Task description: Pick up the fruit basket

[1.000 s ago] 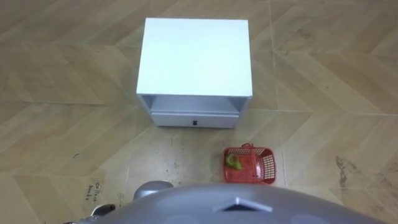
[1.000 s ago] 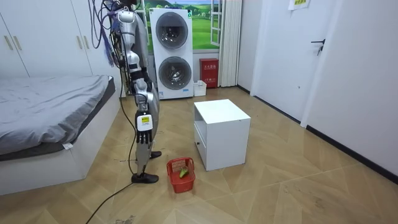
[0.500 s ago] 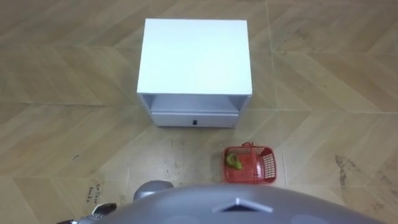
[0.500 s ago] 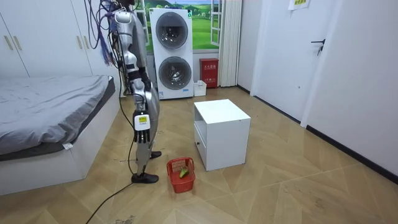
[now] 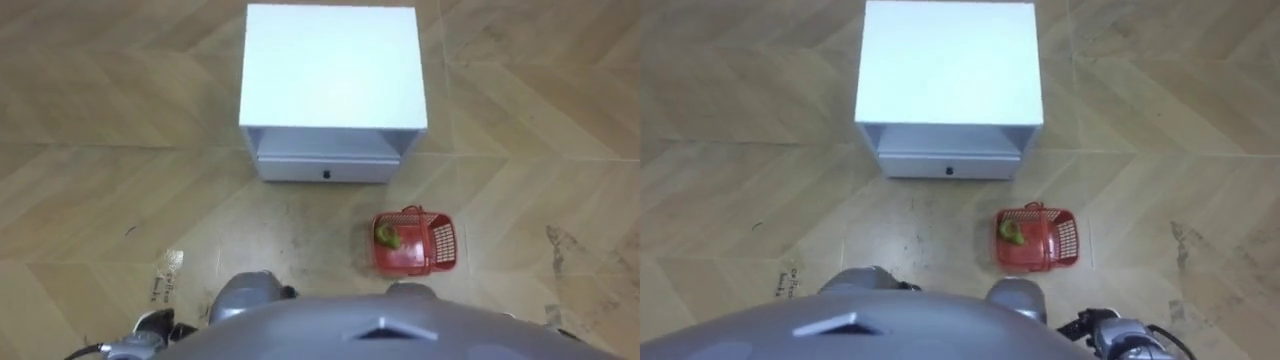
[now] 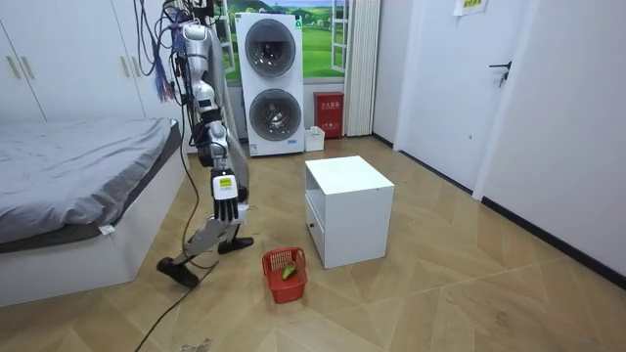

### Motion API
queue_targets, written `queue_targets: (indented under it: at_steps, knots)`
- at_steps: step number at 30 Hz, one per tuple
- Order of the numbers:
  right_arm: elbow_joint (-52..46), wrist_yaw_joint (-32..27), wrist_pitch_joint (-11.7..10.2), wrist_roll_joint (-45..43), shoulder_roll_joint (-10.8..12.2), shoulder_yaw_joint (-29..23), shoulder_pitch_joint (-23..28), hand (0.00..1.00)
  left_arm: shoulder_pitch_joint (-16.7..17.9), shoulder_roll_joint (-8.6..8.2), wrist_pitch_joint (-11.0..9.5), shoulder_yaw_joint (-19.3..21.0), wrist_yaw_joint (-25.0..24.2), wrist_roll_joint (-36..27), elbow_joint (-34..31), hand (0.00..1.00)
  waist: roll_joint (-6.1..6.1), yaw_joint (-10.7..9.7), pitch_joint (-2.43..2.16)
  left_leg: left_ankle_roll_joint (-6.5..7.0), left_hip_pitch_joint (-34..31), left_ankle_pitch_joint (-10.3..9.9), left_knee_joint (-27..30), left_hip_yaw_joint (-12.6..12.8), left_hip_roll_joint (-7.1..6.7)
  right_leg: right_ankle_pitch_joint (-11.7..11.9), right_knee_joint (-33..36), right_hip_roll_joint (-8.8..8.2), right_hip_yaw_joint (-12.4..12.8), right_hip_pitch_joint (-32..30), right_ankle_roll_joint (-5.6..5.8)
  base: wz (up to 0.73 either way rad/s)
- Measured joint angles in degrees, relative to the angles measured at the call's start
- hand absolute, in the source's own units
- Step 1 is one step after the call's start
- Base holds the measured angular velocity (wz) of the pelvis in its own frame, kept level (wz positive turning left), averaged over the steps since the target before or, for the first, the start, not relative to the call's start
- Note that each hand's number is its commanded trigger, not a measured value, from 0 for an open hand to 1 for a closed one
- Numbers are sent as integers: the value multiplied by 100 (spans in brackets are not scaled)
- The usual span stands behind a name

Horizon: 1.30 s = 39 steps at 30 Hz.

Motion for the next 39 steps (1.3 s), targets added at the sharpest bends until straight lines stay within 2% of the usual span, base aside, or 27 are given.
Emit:
queue_targets:
  at_steps: [2, 3, 4, 6, 7, 8, 9, 10, 11, 12, 14, 15, 16, 18, 20, 21, 22, 23, 25, 27, 29, 32, 35, 36, 39]
  knots:
    - [-50, -78, -36, 51, -22, 62, -237, 0, -176, 94, -12, -115, 50, -37, -19, 0, -51, 39, -2, 7, -606, 1, 436, -7, 75, -63, -702, -10, 15, 124, 99, -4]
    - [-52, -148, -144, 247, -22, 62, -399, 0, -315, 128, -33, -184, 151, -160, -28, 0, -52, 42, 16, 7, -1048, 0, 820, -69, 197, -503, -1029, 66, 21, 92, 332, -13]
    - [-106, -183, -209, 337, -19, 65, -455, 0, -382, 132, -44, -202, 197, -215, -26, 0, -33, 47, 39, 5, -1251, -1, 1065, -168, 249, -710, -1134, 136, 28, 75, 307, -22]
    - [-168, -265, -353, 846, -5, 169, -663, 0, -499, 121, -130, -320, 249, -332, 64, 0, 93, 111, 96, -9, -1864, 0, 1908, -702, 376, -1262, -1005, 381, 18, -82, 245, -22]
    - [-177, -291, -380, 989, 1, 196, -664, 0, -512, 121, -149, -333, 256, -340, 101, 0, 138, 110, 84, -23, -1970, -8, 2067, -805, 357, -1413, -831, 385, 11, -130, 231, 10]
    - [-197, -357, -401, 1286, 3, 202, -650, 0, -587, 122, -199, -425, 328, -414, 192, 0, 97, 57, 102, -130, -2155, -72, 2307, -979, 257, -1746, -287, 301, -20, -313, 201, 34]
    - [-201, -390, -402, 1402, -3, 170, -656, 0, -639, 119, -219, -467, 359, -437, 213, 0, 67, 9, 105, -201, -2254, -130, 2440, -1028, 199, -1894, 100, 227, -33, -461, 193, 60]
    - [-216, -483, -437, 1609, -27, 66, -667, 0, -697, 121, -273, -573, 414, -452, 293, 0, 28, -46, 112, -207, -2497, -265, 2739, -1074, 129, -2168, 923, 50, -12, -832, 201, 57]
    - [-214, -633, -502, 1745, -51, 0, -715, 0, -805, 119, -317, -696, 494, -532, 337, 0, 24, -42, 143, -213, -2757, -478, 3102, -1125, 45, -2318, 1779, -118, 6, -1209, 182, 49]
    - [-214, -715, -531, 1771, -55, -67, -763, 0, -845, 120, -371, -749, 533, -630, 419, 0, 45, -52, 153, -198, -2913, -613, 3312, -1168, 15, -2328, 2242, -179, 20, -1409, 179, 39]
    - [-218, -995, -658, 1772, -63, -276, -988, 0, -1020, 147, -454, -804, 753, -927, 677, 0, 18, -185, 164, -53, -3522, -911, 4194, -1168, -203, -2328, 3871, -521, 212, -2096, 178, 52]
    - [-221, -1058, -693, 1794, -75, -342, -1062, 0, -1042, 149, -500, -828, 811, -1010, 724, 0, 28, -211, 170, -9, -3670, -994, 4433, -1161, -253, -2330, 4225, -585, 272, -2236, 176, 52]
    - [-259, -1175, -803, 1812, -88, -520, -1179, 0, -1112, 158, -605, -851, 927, -1114, 874, 0, 53, -218, 182, 42, -3938, -1197, 4895, -1116, -331, -2336, 4889, -741, 373, -2468, 172, 38]
    - [-491, -1410, -894, 1795, -79, -716, -1436, 0, -1228, 220, -704, -896, 1159, -1289, 1113, 0, 27, -218, 197, 203, -4367, -1505, 5709, -937, -455, -2336, 6054, -1026, 649, -2854, 172, 33]
    - [-775, -1537, -925, 1794, -70, -814, -1595, 0, -1243, 270, -770, -1011, 1306, -1488, 1169, 0, 17, -279, 204, 336, -4618, -1678, 6203, -820, -539, -2337, 6725, -1120, 866, -3025, 173, 31]
    - [-957, -1591, -978, 1794, -62, -829, -1713, 0, -1246, 321, -818, -1054, 1381, -1596, 1169, 0, 2, -294, 212, 358, -4774, -1776, 6494, -761, -536, -2338, 7125, -1130, 1007, -3121, 175, 32]
    - [-1056, -1614, -991, 1795, -58, -827, -1764, 0, -1248, 360, -843, -1077, 1405, -1675, 1166, 0, -27, -320, 220, 378, -4844, -1804, 6614, -724, -535, -2338, 7297, -1172, 1055, -3137, 175, 39]
    - [-1203, -1663, -1058, 1784, -48, -825, -1849, 0, -1251, 445, -883, -1160, 1462, -1792, 1148, 0, -108, -362, 227, 403, -4958, -1845, 6830, -642, -519, -2345, 7604, -1258, 1131, -3115, 190, 54]
    - [-1441, -1756, -1093, 1745, -51, -825, -1885, 0, -1231, 490, -967, -1225, 1540, -1789, 1131, 0, -167, -406, 239, 374, -5042, -1879, 7074, -629, -512, -2359, 7923, -1253, 1159, -3049, 219, 43]
    - [-1606, -1811, -1116, 1734, -35, -701, -1891, 0, -1094, 475, -971, -1381, 1599, -1793, 1133, 0, -247, -403, 223, 248, -4970, -1928, 7194, -654, -498, -2362, 8104, -1243, 1177, -2990, 218, 5]
    - [-1674, -1830, -1125, 1732, -37, -631, -1890, 0, -999, 453, -977, -1570, 1596, -1779, 1151, 0, -277, -454, 233, 147, -4925, -1910, 7202, -707, -497, -2367, 8143, -1230, 1136, -2941, 207, -2]
    - [-1687, -1881, -1125, 1764, -47, -525, -1889, 0, -876, 427, -978, -1730, 1555, -1781, 1152, 0, -346, -504, 259, 0, -4917, -1887, 7226, -742, -452, -2426, 8239, -1174, 1133, -2931, 116, -2]
    - [-1687, -1923, -1124, 1809, -66, -386, -1883, 0, -795, 413, -1006, -1856, 1470, -1781, 1147, 0, -352, -536, 255, -173, -4920, -1966, 7317, -808, -421, -2453, 8364, -1084, 1146, -2901, 90, -1]
    - [-1720, -1922, -1124, 1809, -64, -375, -1883, 0, -769, 405, -1033, -1906, 1450, -1781, 1147, 0, -363, -551, 254, -231, -4925, -1968, 7336, -816, -430, -2475, 8415, -1085, 1141, -2884, 46, 9]
    - [-1805, -1923, -1138, 1812, -78, -295, -1884, 0, -693, 417, -1089, -1913, 1339, -1759, 1183, 0, -404, -540, 248, -292, -4983, -1958, 7528, -826, -445, -2641, 8614, -1050, 1155, -2754, -38, 7]
